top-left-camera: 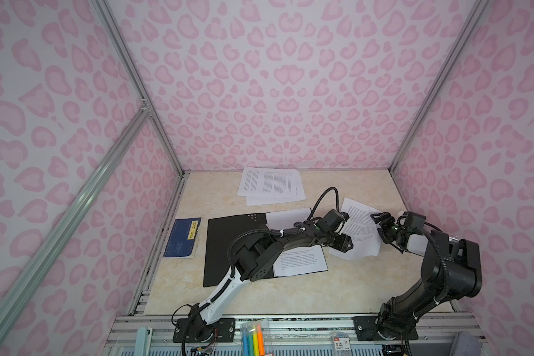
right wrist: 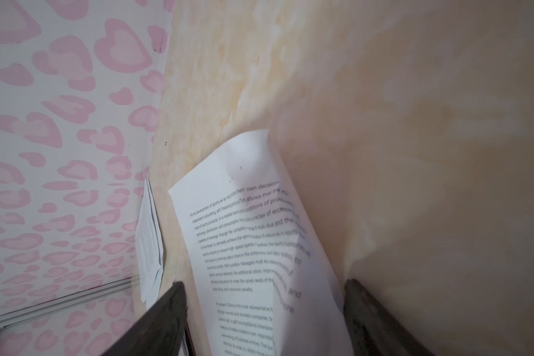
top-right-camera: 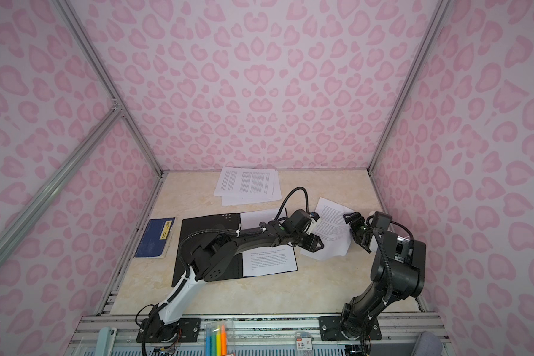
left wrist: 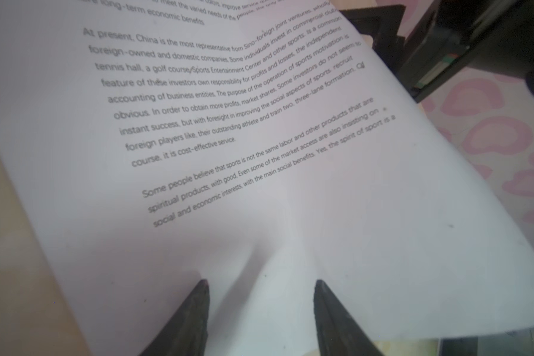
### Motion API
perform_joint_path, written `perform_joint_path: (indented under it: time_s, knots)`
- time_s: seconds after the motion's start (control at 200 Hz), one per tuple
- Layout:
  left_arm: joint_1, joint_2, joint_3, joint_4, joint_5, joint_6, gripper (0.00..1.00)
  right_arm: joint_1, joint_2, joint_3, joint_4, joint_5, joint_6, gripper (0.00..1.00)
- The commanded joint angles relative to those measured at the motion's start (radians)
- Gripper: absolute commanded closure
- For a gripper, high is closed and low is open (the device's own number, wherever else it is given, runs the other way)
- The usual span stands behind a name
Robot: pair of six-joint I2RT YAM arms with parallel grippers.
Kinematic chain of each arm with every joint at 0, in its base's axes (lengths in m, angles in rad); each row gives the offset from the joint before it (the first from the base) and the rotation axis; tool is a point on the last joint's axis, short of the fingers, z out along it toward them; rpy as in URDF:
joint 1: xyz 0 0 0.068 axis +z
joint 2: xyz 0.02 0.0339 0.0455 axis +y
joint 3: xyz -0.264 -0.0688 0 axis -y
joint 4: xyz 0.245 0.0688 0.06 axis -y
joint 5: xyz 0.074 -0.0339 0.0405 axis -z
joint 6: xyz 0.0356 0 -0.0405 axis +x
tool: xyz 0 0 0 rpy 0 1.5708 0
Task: Put the files into the folder
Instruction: 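Press the text sheet with the left gripper while the right gripper lifts its edge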
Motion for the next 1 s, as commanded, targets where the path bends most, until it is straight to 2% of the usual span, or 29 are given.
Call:
perform_joint_path:
  time_s: [0.0, 0.25, 0.45, 0.585, 0.8, 0.85, 0.94, 0.995]
  knots:
    - [0.007, 0.032, -0.012, -0.179, -0.056, 0.003, 0.43, -0.011, -0.046, -0.041, -0.136, -0.042, 0.024, 0.17]
    - [0.007, 0.038, -0.006, -0.174, -0.045, 0.000, 0.43, -0.016, -0.189, -0.046, -0.241, -0.070, -0.006, 0.15]
    - [0.007, 0.026, -0.013, -0.169, -0.029, -0.001, 0.43, -0.020, -0.218, -0.024, -0.327, -0.005, -0.075, 0.25]
    - [0.008, 0.009, -0.029, -0.156, -0.029, -0.003, 0.43, -0.020, -0.228, -0.037, -0.360, 0.018, -0.107, 0.45]
    - [0.008, 0.004, -0.023, -0.154, -0.023, -0.003, 0.43, -0.020, -0.290, -0.072, -0.405, 0.068, -0.138, 0.63]
    - [0.008, -0.001, -0.017, -0.161, -0.024, 0.007, 0.43, -0.020, -0.300, -0.075, -0.410, 0.070, -0.142, 0.74]
    - [0.009, -0.028, 0.009, -0.179, -0.025, 0.052, 0.42, -0.018, -0.313, -0.077, -0.423, 0.070, -0.146, 1.00]
    - [0.010, -0.057, 0.026, -0.178, -0.036, 0.093, 0.41, -0.017, -0.329, -0.079, -0.434, 0.069, -0.149, 1.00]
